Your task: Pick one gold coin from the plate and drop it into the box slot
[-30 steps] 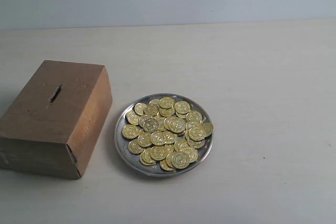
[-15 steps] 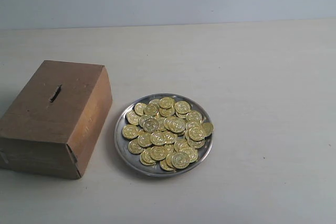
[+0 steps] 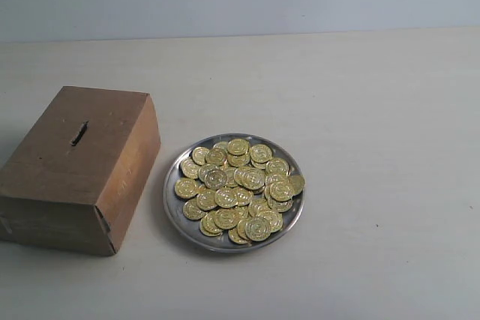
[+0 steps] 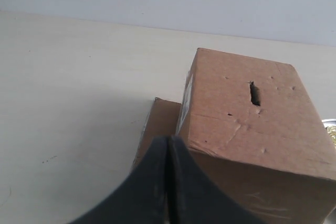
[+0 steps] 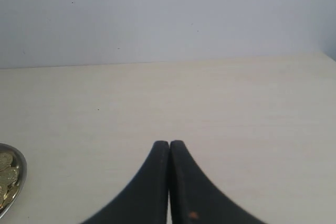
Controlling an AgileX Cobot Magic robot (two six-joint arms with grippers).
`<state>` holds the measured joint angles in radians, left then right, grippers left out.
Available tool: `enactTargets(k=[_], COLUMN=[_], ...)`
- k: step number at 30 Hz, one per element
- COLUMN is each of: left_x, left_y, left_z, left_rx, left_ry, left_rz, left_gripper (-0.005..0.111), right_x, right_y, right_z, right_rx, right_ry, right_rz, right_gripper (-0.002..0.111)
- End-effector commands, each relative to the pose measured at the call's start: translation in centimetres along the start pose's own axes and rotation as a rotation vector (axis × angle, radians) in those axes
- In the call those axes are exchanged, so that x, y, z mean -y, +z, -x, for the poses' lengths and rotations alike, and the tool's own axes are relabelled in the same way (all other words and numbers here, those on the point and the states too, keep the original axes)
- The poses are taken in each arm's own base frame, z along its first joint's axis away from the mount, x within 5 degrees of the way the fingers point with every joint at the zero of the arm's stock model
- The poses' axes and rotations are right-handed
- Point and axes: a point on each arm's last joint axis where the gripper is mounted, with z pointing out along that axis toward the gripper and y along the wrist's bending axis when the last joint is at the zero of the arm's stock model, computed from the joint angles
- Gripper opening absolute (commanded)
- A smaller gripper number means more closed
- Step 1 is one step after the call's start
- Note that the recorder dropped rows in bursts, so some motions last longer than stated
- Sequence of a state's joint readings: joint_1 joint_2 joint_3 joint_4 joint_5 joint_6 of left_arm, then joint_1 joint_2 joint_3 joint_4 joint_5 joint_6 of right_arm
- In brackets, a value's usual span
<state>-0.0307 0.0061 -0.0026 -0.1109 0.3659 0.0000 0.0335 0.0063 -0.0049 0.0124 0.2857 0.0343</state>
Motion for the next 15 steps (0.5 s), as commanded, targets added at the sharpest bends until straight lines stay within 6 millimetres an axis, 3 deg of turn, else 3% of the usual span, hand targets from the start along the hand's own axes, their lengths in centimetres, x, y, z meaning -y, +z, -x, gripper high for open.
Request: enactTargets(k=[1,15], left_x=[-0.03,-0.03], left_y=[-0.01,-0.01], left_z=[0.01,0.01], left_rx=[0.011,0.011], left_ry=[0.004,0.004], left_rz=[0.003,0.003], left_gripper=[0.0,0.0], right_x=[0.03,0.03], right_y=[0.0,0.0], right_z=[-0.16,-0.12], right_rx=[-0.001,0.002], right_ry=[-0.022,-0.018], right_rz=[-0.002,-0.001], right_gripper=[0.0,0.0])
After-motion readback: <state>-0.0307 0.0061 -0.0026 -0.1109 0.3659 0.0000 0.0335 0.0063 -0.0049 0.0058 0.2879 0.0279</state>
